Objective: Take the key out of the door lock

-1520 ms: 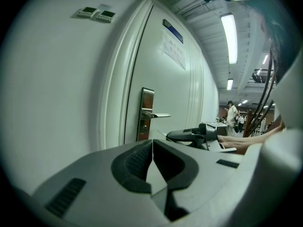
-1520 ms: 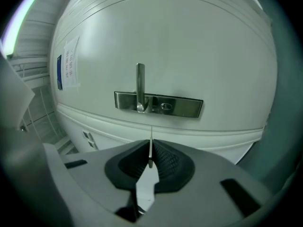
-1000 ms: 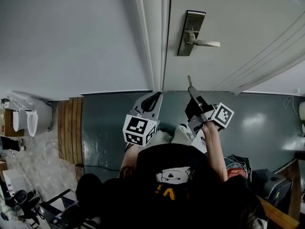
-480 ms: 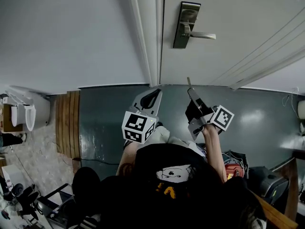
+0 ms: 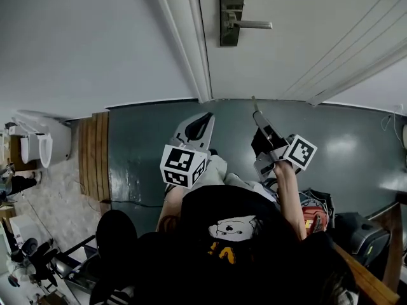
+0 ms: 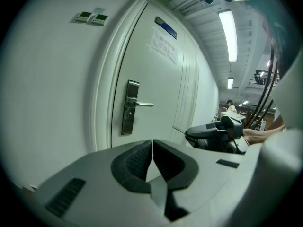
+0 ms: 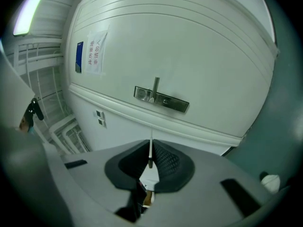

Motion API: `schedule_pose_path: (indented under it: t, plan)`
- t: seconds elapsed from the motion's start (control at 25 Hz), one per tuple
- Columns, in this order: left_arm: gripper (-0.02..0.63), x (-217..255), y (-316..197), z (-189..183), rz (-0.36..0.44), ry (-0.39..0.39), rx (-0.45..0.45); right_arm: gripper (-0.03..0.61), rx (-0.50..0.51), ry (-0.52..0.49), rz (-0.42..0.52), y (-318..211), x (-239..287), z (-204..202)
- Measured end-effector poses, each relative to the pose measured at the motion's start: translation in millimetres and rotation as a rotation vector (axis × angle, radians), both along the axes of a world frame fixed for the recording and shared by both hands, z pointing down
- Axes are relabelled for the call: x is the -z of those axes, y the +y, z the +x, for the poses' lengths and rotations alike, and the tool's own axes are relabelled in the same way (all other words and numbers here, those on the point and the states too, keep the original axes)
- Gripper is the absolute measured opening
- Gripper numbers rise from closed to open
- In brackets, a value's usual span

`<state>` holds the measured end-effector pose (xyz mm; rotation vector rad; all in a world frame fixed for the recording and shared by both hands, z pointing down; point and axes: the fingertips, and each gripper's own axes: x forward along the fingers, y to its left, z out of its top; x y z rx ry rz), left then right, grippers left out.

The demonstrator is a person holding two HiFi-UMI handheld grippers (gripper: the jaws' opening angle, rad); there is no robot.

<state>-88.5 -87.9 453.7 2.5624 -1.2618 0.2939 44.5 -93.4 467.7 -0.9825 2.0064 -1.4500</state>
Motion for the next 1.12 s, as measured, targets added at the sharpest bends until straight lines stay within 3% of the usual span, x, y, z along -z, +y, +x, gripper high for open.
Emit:
schedule_pose_path:
  t: [0.44,1.12]
  plan:
    - [0.009,-2.5,67.5,14.5,-0.004,-0.038,0.029,0.021,0.054,0.064,0.025,62.6,-3.7,12.4]
    - [0.009,-4.7,135.8,17.9,0.013,-0.028,0.058,0.021,0.149,0.176,0.072,138.3,-8.8,5.2]
